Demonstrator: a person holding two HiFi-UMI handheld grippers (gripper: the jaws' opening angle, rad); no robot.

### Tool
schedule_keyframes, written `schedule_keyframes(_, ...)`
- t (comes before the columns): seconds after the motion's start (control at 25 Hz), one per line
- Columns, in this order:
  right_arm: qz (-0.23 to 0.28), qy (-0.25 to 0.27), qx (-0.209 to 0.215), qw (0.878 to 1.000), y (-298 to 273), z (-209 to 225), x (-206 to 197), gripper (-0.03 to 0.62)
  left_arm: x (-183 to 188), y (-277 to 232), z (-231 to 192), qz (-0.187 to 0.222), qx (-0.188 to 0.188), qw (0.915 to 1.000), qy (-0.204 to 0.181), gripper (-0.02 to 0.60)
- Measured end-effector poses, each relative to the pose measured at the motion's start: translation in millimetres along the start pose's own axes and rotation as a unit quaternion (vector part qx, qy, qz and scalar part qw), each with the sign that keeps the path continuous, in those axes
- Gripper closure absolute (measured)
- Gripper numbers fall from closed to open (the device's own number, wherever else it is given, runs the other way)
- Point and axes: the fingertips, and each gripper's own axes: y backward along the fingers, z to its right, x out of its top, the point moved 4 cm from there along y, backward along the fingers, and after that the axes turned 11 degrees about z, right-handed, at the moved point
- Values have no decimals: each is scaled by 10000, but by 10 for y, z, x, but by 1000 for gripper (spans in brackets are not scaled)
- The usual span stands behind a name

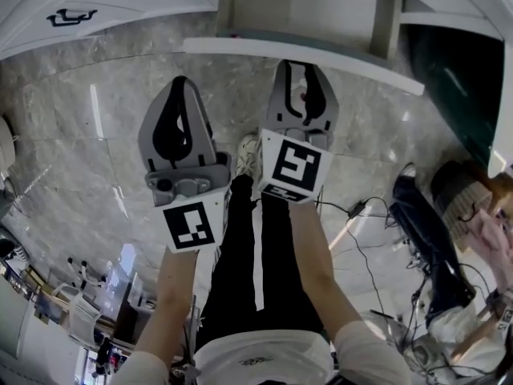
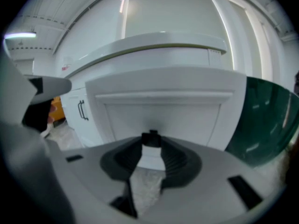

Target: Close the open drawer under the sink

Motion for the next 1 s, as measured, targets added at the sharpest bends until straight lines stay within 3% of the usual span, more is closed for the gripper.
schedule_keyframes(1.0,212,117,54,9997,-422,77,165,450,-137,-227,-23,-34,96,9999,-33,561)
